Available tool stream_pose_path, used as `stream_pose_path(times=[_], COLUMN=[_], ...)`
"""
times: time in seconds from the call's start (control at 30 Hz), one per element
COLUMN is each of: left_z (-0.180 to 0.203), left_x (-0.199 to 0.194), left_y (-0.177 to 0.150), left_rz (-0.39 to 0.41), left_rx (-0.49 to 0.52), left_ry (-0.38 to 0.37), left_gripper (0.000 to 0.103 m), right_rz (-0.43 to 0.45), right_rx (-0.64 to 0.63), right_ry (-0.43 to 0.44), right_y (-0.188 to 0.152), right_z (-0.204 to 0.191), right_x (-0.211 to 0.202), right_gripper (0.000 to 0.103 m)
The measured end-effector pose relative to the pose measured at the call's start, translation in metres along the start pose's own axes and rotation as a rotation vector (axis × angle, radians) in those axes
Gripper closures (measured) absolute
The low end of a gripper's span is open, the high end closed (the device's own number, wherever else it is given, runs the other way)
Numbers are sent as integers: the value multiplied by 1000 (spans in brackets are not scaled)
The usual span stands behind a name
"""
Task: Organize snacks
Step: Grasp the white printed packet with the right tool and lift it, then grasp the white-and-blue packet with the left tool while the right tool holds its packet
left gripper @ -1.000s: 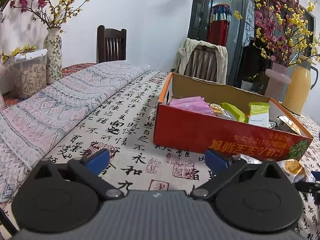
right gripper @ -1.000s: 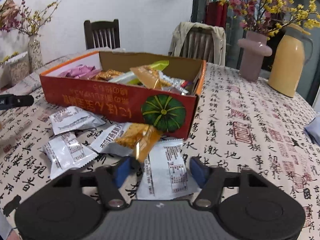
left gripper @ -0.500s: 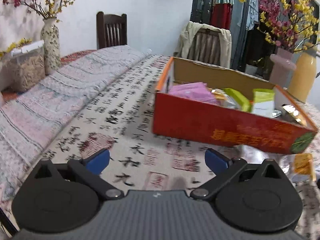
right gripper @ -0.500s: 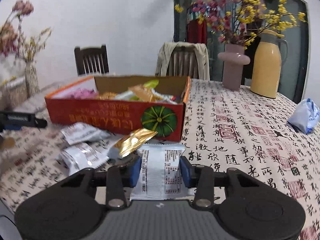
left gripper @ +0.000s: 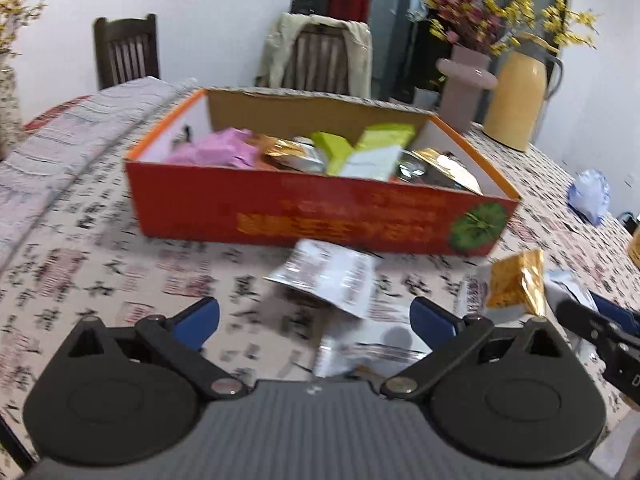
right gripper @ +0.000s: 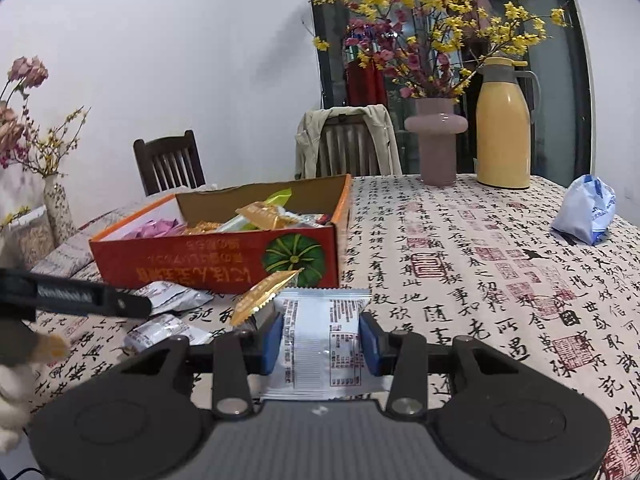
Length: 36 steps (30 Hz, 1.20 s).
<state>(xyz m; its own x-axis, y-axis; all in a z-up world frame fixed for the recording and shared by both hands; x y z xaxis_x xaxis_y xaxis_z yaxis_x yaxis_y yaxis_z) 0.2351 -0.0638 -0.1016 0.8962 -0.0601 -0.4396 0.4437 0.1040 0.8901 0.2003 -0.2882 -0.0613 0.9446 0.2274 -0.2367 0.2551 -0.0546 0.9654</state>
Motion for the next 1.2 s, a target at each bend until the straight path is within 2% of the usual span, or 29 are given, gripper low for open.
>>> stream_pose_path(times=[0.07,0.3,0.57,0.67,0.8,0.9,1.0,1.2], left_z=[9,24,35,38,40,39,38,36], left_x=[2,14,17,17,13,10,6,-5], left_y=[-3,-13,-20,-22,-21,-20,-18,-14], left_rz=[-11,-47,-56,-51,-36,-31,-27,-7], left_rx=[6,25,58,76,99,93,85,75], left_ry=[-16,-3,1,6,4,-11,-31,-46], left_gripper=[0,0,1,11,33,42,48,49], right_rz=[9,36,71,62,36,26,30,38], right_rx=[3,28,39,39,39,36,28,10], right_ry=[-1,10,28,40,53,55,54,53], right_y=[2,9,22,20,12,9,10,16], right_z=[2,10,8,3,-4,-7,-10,-16], right_x=[-1,-1,2,6,10,11,9,5], right_gripper=[63,63,63,63,63,63,63,63])
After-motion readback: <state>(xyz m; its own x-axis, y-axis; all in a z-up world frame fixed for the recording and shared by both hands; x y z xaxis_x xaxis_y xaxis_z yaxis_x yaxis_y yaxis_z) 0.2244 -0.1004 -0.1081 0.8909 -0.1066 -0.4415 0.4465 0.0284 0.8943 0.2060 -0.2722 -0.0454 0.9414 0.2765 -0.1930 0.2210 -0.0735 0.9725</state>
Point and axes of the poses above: each gripper's, at about its wrist camera, not at the fingertips, and x roughly the way its jaws point, z to its right, y to its top, the point moved 8 cm from there along x, roughly the way its jaws point, and after that the axes turned 14 degrees about z, right-handed, at the moved point
